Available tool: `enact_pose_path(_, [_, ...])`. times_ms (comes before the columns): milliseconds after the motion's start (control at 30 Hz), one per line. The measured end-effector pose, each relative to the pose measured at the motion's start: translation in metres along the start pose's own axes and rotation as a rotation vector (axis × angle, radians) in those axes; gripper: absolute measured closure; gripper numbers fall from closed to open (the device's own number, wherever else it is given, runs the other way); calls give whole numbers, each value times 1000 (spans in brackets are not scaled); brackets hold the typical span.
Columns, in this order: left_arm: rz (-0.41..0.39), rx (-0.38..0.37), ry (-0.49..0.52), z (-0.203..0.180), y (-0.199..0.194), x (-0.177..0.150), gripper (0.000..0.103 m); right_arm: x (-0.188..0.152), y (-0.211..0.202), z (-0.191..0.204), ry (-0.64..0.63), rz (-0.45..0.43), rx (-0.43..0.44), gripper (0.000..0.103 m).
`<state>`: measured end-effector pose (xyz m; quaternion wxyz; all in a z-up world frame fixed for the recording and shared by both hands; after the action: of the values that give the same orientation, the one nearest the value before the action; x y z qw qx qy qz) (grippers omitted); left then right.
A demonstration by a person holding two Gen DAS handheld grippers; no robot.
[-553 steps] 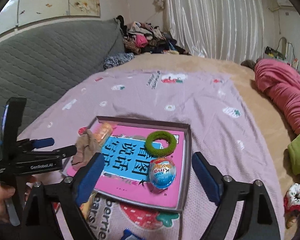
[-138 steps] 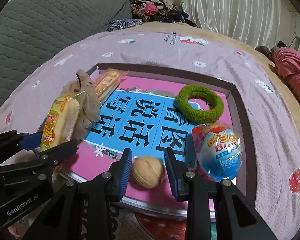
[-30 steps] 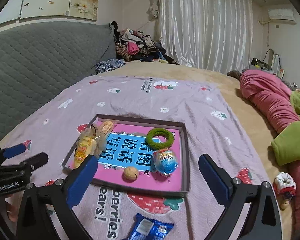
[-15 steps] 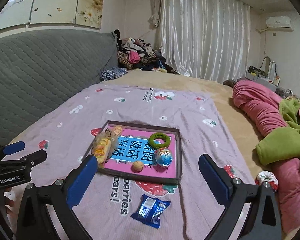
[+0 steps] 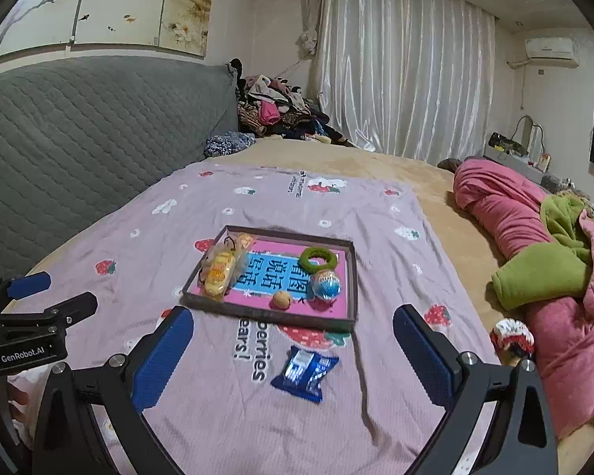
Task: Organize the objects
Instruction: 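Open both grippers and withdraw them from the tray toward the remaining snacks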
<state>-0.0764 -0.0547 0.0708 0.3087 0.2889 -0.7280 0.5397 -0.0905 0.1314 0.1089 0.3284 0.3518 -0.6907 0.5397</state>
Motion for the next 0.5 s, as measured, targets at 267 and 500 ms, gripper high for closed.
enact_pose_path(267, [20,-19,6,-6,-2,-24,12,-27,-5,-4,9,43,-4,1])
enact_pose_path(500, [63,-19,13,-8,9,-50,12,-48,1,0,7,80,2,1])
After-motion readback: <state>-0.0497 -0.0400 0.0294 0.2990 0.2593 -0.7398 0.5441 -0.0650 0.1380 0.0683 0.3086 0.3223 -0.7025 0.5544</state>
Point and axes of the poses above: each gripper's, at about its wrist camera, not at the fingertips, and y roughly the way its jaws point, z to its left, x to its top, the point moved 6 cm from there along y, roughly the way its jaws point, and after that the axes turned 15 degrees about -x, right-handed, at the moved point
